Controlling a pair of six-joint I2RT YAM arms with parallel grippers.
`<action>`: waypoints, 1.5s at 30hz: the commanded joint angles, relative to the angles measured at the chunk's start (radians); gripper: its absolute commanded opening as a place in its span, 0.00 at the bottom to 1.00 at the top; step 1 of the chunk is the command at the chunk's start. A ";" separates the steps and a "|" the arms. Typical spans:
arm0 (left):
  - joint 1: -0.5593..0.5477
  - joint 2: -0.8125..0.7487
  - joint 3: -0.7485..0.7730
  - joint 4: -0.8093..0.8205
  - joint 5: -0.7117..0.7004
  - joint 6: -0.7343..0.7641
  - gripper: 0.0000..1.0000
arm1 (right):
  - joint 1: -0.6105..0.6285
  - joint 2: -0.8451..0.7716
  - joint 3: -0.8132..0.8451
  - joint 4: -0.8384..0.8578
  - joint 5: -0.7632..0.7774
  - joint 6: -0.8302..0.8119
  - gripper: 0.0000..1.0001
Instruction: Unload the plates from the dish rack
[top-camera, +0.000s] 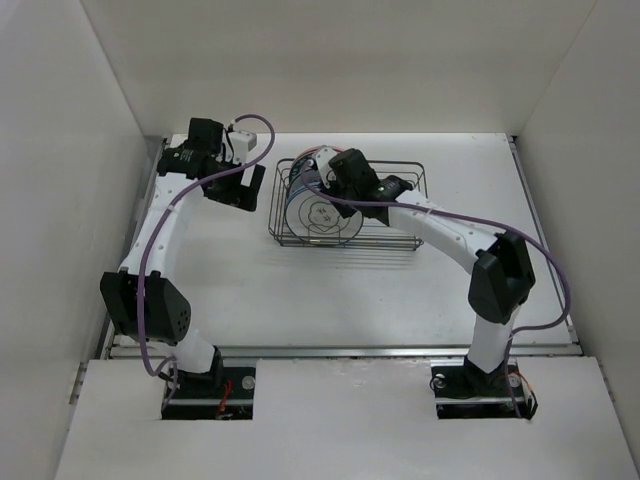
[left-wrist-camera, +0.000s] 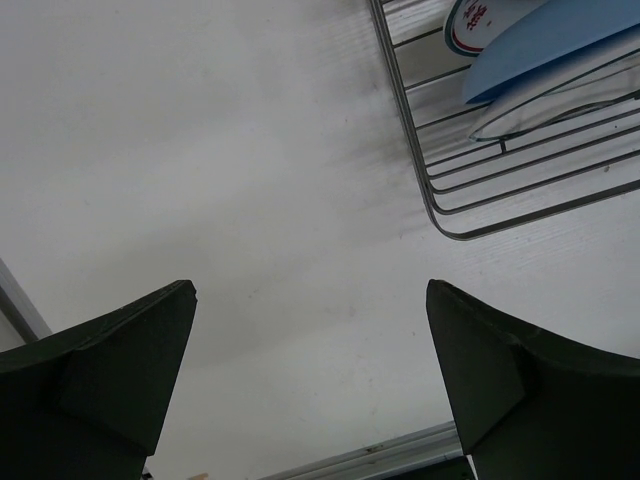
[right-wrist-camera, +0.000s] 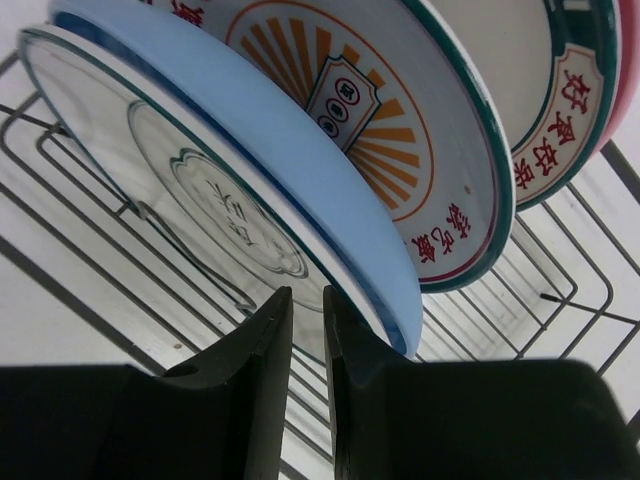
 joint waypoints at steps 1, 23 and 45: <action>-0.001 -0.036 -0.009 0.016 -0.010 -0.026 1.00 | 0.006 0.010 0.069 0.042 0.059 -0.012 0.25; -0.011 0.001 -0.027 0.007 -0.010 -0.055 1.00 | -0.025 -0.096 0.075 0.053 -0.094 0.006 0.53; -0.011 0.030 -0.037 -0.021 -0.039 -0.064 1.00 | -0.045 -0.021 0.089 0.033 -0.154 0.034 0.62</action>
